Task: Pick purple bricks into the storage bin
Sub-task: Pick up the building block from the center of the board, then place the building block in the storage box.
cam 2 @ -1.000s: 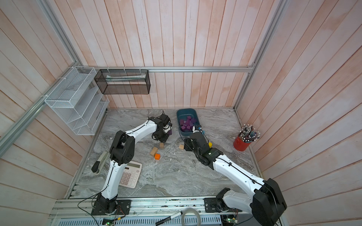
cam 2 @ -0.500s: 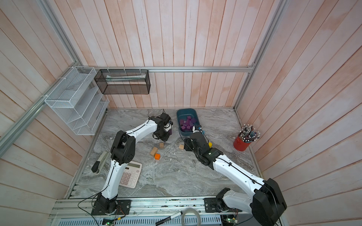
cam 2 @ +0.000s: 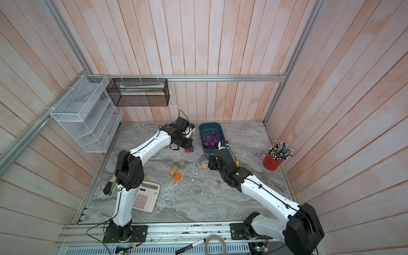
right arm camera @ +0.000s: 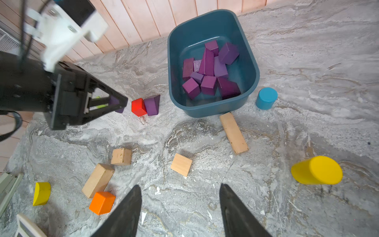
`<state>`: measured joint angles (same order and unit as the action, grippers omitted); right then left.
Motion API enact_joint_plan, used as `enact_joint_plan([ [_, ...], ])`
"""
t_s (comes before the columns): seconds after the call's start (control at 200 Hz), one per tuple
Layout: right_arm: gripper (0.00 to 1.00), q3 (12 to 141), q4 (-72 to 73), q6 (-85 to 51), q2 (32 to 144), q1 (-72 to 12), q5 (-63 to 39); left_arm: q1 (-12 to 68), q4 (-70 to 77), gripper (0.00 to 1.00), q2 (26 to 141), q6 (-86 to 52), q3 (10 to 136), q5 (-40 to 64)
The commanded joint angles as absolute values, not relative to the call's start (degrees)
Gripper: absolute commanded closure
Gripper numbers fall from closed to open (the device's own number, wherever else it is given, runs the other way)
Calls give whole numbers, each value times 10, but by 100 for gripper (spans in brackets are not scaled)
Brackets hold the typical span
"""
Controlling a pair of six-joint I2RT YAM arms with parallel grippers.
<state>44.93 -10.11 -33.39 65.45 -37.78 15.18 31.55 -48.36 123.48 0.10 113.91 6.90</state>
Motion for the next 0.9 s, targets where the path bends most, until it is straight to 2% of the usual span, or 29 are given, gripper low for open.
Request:
enact_joint_plan([
  [0.0, 38, 451, -105, -337, 642, -374, 173, 326, -428, 73, 1201, -4, 1138, 111],
  [0.385, 38, 434, -123, -357, 593, -366, 197, 355, -306, 73, 1256, -41, 1186, 177],
  [0.685, 38, 432, -134, -364, 580, -363, 193, 384, -265, 71, 1334, -40, 1237, 133],
  [0.895, 38, 424, -132, -366, 571, -363, 193, 390, -223, 71, 1356, -40, 1218, 77],
])
